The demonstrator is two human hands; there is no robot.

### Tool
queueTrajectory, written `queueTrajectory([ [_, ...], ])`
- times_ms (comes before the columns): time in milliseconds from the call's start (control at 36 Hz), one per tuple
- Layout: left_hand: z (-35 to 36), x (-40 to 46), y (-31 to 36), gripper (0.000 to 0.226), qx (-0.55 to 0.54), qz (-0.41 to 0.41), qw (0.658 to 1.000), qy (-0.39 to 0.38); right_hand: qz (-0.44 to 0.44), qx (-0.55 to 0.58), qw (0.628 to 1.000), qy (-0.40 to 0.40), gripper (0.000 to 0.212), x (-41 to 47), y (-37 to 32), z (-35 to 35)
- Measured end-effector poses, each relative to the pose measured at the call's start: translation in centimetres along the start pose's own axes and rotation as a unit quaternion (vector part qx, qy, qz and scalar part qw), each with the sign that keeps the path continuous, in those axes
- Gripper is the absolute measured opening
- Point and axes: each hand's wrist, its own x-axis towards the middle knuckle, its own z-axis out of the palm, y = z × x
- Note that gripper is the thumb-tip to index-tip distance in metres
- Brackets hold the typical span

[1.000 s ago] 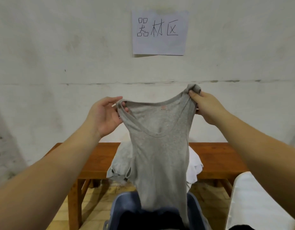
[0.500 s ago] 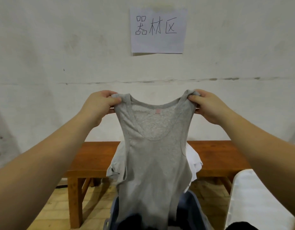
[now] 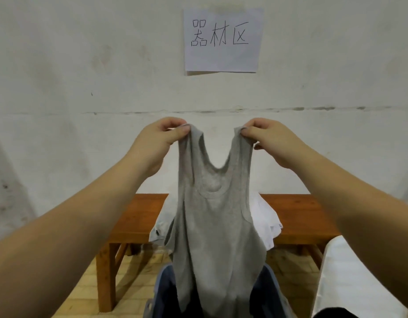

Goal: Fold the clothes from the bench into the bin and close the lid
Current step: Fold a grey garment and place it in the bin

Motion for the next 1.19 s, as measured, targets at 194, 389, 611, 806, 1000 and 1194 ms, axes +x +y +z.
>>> queueTrajectory([
  [194,2.5,-1.1,0.1,0.006,-0.044,-0.01,0.991,-0.128,-0.016,-0.015,1.0,-0.015,0.016,-0.3,-3.1,3.5],
  [389,2.9,-1.8,-0.5,0.009,-0.009,-0.015,0.991,-0.131,-0.001,0.145,0.987,-0.067,0.008,-1.2,-1.6,5.2],
  [611,2.0,-1.7,-0.5,0.013,-0.057,0.005,0.994,-0.096,0.102,-0.053,0.952,-0.283,0.033,-6.8,8.0,10.6],
  [806,0.4,-1.6,-0.7,0.012,-0.027,0.011,0.998,-0.064,0.11,-0.202,0.907,-0.353,0.036,-8.1,11.7,11.4],
  [1000,-2.6,-1.5,-2.2,0.017,-0.058,-0.001,0.998,-0.011,0.134,-0.226,0.917,-0.298,0.028,-8.4,14.4,8.7],
  [1194,-2.0,-2.0,-2.5,0.016,-0.157,-0.046,0.986,-0.017,0.109,-0.031,0.979,-0.169,0.008,-8.9,12.9,7.4],
])
